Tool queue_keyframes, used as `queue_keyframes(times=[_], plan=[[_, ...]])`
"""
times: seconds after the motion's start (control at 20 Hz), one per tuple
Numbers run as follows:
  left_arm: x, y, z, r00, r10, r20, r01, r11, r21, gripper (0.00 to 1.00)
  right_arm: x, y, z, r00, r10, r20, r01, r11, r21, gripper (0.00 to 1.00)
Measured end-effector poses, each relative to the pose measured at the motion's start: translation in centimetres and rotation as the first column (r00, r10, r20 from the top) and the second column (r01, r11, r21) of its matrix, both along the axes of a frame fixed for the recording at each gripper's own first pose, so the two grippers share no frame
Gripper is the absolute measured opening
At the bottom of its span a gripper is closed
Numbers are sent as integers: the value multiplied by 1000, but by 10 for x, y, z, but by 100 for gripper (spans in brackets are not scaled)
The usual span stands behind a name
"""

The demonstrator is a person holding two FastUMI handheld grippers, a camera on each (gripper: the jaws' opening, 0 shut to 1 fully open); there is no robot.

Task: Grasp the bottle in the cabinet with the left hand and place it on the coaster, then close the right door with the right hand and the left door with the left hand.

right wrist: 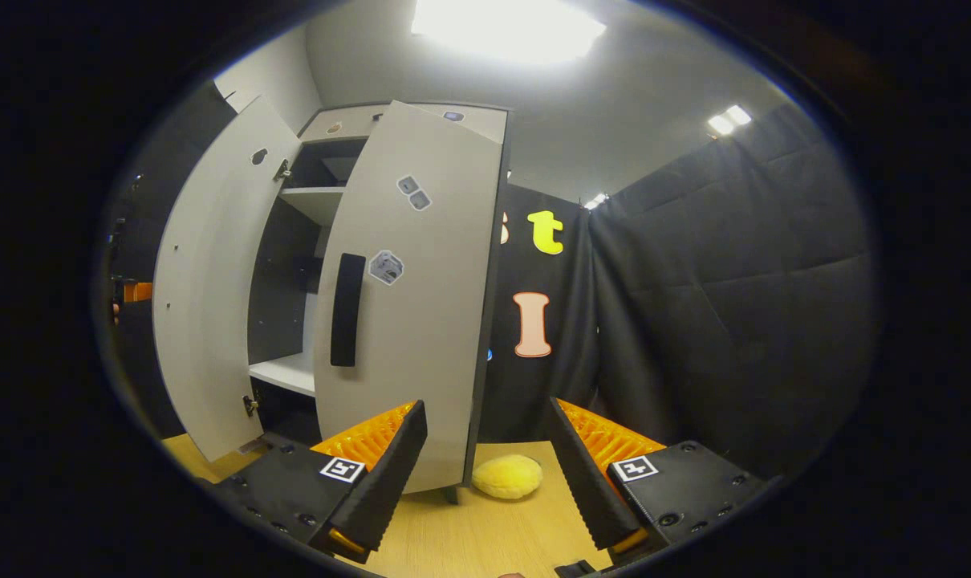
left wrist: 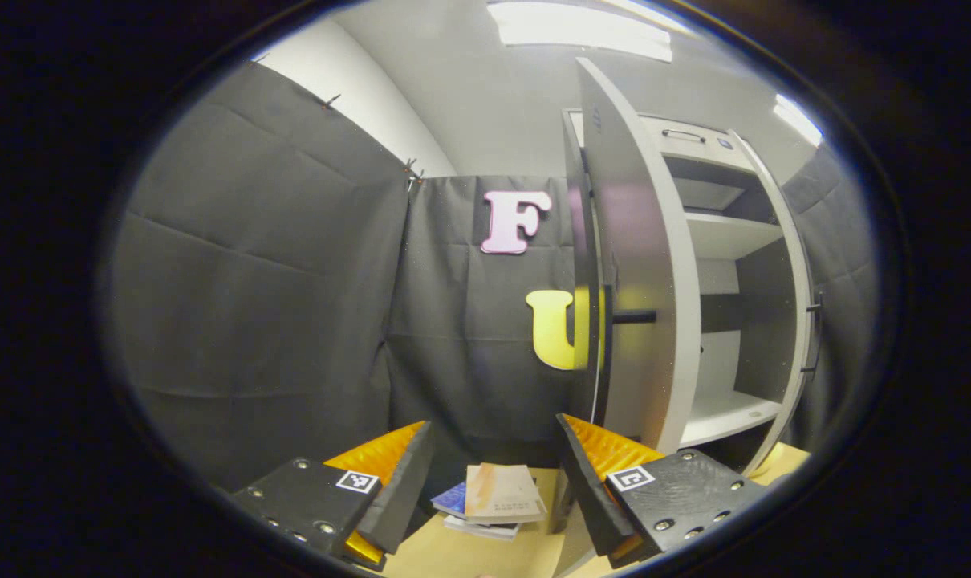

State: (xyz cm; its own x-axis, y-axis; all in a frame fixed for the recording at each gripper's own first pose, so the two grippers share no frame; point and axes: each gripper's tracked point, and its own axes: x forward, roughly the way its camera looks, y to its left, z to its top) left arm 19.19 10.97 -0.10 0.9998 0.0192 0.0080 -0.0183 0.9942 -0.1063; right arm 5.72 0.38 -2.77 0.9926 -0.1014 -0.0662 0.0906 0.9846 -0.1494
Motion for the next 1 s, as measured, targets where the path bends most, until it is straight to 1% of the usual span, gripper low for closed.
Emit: queue_keyframes(times=[0.1,0.3,0.55,0.65,0.8,1.0], plan=[[2,4,5,999,42,15,-43,999,26,94,-5,-12,-1,1000,-17,0,17,1000,7,96],[-3,-5,6,998,60,19,-61,998,32,94,-9,-34,-4,999,-37,-4,37,999,25,96],[-11,-20,12,996,90,21,-92,992,92,94,-7,-53,-11,999,-35,-12,35,998,53,96],[-15,-26,13,996,85,18,-86,993,76,94,-4,-57,-13,1000,-27,-14,28,998,64,96],[-24,-51,14,998,60,19,-61,997,53,94,1,-62,-16,1000,-7,-21,9,997,72,96],[-28,-75,18,999,45,27,-46,998,40,94,5,-71,-15,1000,7,-18,-6,998,55,96]])
